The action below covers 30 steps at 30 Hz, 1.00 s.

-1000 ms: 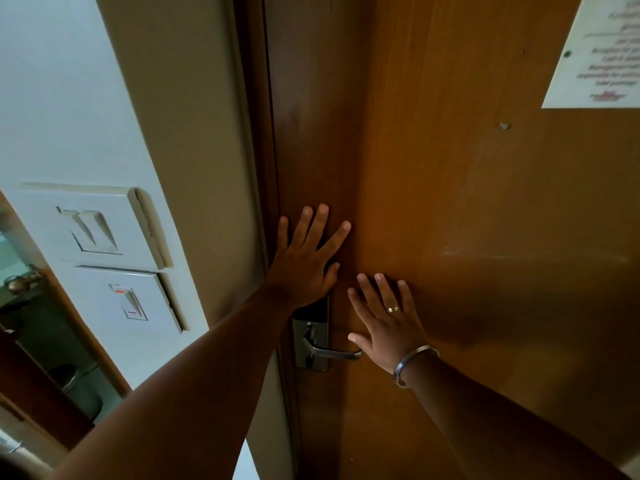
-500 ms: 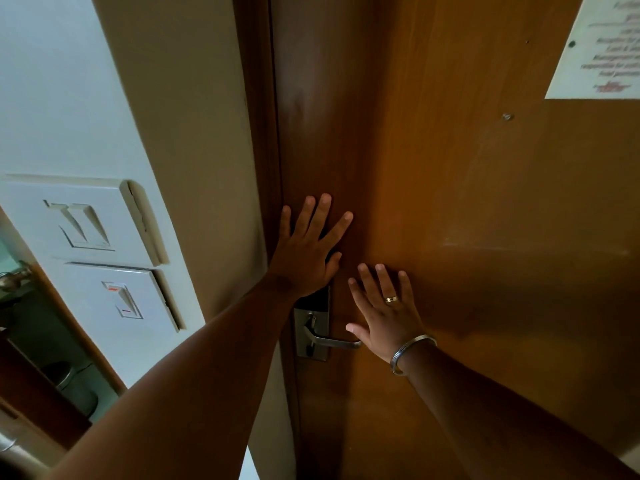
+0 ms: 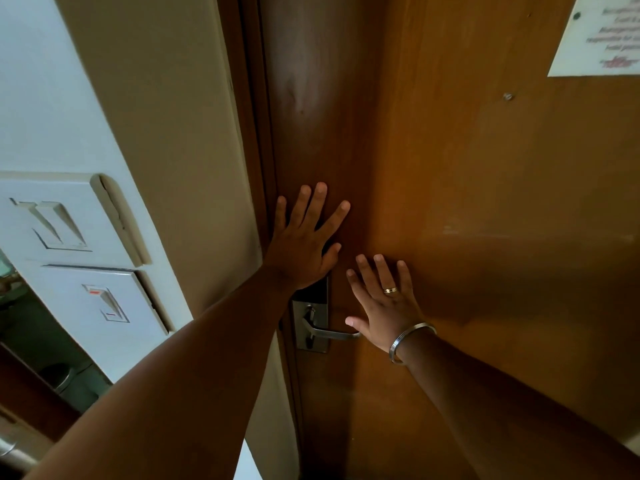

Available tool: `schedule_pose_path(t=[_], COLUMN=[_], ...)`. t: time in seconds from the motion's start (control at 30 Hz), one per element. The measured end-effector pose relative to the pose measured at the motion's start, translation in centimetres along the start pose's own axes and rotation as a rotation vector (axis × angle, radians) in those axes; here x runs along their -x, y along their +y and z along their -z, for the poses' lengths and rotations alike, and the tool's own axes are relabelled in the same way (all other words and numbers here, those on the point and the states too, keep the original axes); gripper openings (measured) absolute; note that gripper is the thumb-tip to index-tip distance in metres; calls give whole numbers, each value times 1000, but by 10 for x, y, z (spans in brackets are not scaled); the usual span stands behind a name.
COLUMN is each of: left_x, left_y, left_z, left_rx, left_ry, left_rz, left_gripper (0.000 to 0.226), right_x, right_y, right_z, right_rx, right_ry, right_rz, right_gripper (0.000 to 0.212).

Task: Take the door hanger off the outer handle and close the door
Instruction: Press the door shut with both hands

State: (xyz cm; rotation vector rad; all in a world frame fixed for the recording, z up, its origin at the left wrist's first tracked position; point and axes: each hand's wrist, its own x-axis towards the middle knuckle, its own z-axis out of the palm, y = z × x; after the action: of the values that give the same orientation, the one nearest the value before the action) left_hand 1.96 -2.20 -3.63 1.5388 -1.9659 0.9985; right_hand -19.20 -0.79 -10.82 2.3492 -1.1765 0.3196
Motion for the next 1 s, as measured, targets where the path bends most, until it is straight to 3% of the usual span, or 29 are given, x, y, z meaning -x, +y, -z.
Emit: schedule_pose_path(t=[0.3,0.57,1.0], left_x=[3,13,19], left_y=[9,21,7], left_z=[43,66,80], left_rx=[15,35,77], left_ry=[-231,-374,-385], left_rz=[48,87,46], left_gripper=[81,94,92], right_x=[7,18,17], right_y=[9,30,26], right_z=[46,106,102], right_rx=[-30,16,37], right_ry=[-144,-19,-22], right_rz=[27,-94,-99], right_gripper=[87,84,84])
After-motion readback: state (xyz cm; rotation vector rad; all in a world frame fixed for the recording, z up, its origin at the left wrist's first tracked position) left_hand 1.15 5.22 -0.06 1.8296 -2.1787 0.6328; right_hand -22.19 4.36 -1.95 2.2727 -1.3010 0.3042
